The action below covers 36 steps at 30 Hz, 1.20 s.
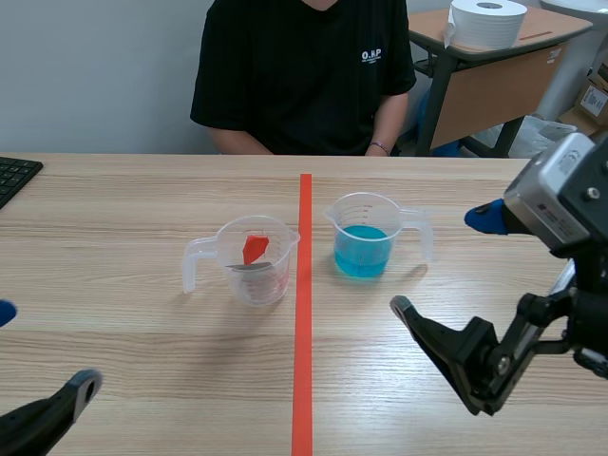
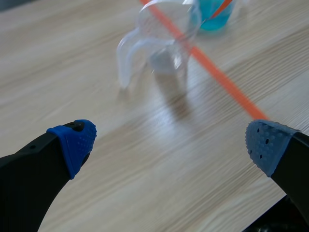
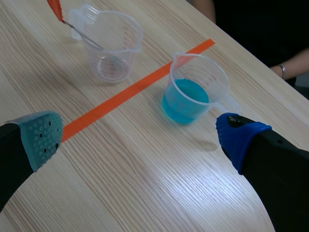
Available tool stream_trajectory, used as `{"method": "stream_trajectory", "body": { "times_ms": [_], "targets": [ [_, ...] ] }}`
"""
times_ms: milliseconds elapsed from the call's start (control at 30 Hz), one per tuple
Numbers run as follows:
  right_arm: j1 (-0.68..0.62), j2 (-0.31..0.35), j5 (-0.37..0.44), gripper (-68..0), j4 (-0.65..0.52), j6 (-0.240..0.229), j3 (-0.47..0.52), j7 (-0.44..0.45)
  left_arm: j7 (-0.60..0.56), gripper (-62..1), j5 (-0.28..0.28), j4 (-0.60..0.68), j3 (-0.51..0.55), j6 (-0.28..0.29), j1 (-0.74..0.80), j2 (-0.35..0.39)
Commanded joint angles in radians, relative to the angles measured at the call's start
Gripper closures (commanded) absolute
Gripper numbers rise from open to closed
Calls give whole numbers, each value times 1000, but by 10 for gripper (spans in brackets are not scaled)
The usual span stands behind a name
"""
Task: Do the redox reaction experiment.
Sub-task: 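Lift the metal plate out of the left beaker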
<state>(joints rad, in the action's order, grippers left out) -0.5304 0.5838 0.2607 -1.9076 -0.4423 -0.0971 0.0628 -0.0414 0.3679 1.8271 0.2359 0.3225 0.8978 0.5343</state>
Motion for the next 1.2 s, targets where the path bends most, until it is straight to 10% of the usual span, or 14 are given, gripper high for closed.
{"method": "stream_trajectory", "body": {
  "times_ms": [0, 733, 1167],
  "targets": [
    [37, 28, 7, -679, -14, 0, -18, 15, -30, -623, 14, -25, 26, 0, 36, -8],
    [464, 125, -15, -679, 153, -31, -472, 58, -259, -623, 10, -641, 63, -21, 114, -188],
    [726, 16, -22, -679, 312, -29, -721, 99, -254, -623, -89, -874, 43, -20, -63, -241]
  ]
}}
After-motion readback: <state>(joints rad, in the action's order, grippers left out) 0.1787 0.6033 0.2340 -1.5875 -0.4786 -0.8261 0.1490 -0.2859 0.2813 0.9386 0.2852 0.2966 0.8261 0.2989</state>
